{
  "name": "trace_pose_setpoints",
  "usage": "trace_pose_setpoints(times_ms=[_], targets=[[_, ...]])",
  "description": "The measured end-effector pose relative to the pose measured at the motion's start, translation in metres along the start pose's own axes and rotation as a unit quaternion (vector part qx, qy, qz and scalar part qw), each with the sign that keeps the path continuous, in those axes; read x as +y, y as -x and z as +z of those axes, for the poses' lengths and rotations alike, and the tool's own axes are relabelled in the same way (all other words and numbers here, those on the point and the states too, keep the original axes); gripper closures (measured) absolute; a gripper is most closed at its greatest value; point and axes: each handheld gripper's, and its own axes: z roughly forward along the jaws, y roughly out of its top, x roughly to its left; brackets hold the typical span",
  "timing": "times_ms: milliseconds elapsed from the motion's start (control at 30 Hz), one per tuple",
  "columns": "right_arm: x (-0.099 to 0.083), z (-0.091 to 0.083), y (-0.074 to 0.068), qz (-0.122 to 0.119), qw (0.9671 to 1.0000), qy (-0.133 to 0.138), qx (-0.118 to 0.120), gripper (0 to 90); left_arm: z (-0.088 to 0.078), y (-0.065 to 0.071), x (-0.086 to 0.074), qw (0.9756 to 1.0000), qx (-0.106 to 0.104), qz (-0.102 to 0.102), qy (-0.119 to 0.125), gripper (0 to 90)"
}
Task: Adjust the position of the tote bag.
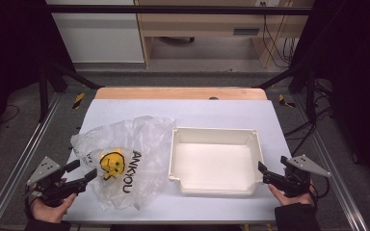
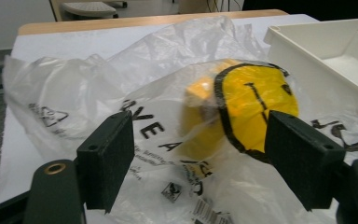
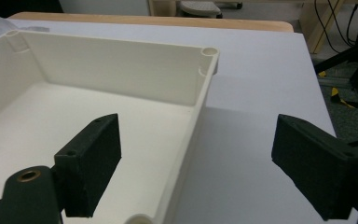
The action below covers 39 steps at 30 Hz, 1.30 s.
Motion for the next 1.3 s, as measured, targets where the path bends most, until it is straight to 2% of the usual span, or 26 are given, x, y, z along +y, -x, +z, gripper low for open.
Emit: trace_pose_setpoints(times_ms=[200,367,500,600,667,700,900,1067,1300], targets=[[0.001,0.002,-0.011,-0.002,0.9999,-0.008,0.012,17.1,0.002,0.012,0.004,1.0000,-0.004,0.005,-0.003,26.5],[0.001,0.004,-0.023,-0.014,0.9996,-0.014,0.020,17.4,0.005,0.020,0.011,0.9999,-0.008,0.012,0.000,29.0],[0.002,0.004,-0.034,-0.025,0.9992,-0.015,0.029,18.6,0.008,0.029,0.020,0.9995,-0.008,0.030,-0.003,31.5],[0.003,0.004,-0.039,-0.029,0.9988,-0.015,0.035,19.6,0.011,0.040,0.028,0.9991,-0.021,0.037,0.001,33.0],[0.004,0.003,-0.043,-0.034,0.9986,-0.014,0.039,20.8,0.017,0.054,0.037,0.9982,-0.025,0.054,-0.003,33.7],[0.004,0.003,-0.043,-0.034,0.9986,-0.014,0.039,20.8,0.017,0.054,0.037,0.9982,-0.025,0.054,-0.003,34.0],[0.004,0.002,-0.050,-0.036,0.9979,-0.013,0.052,23.1,0.034,0.078,0.051,0.9964,-0.025,0.079,-0.017,36.2],[0.004,0.003,-0.052,-0.040,0.9974,-0.016,0.058,24.8,0.045,0.087,0.050,0.9949,-0.032,0.089,-0.035,39.0],[0.004,0.004,-0.058,-0.044,0.9966,-0.018,0.067,26.0,0.050,0.101,0.037,0.9924,-0.055,0.092,-0.061,41.4]])
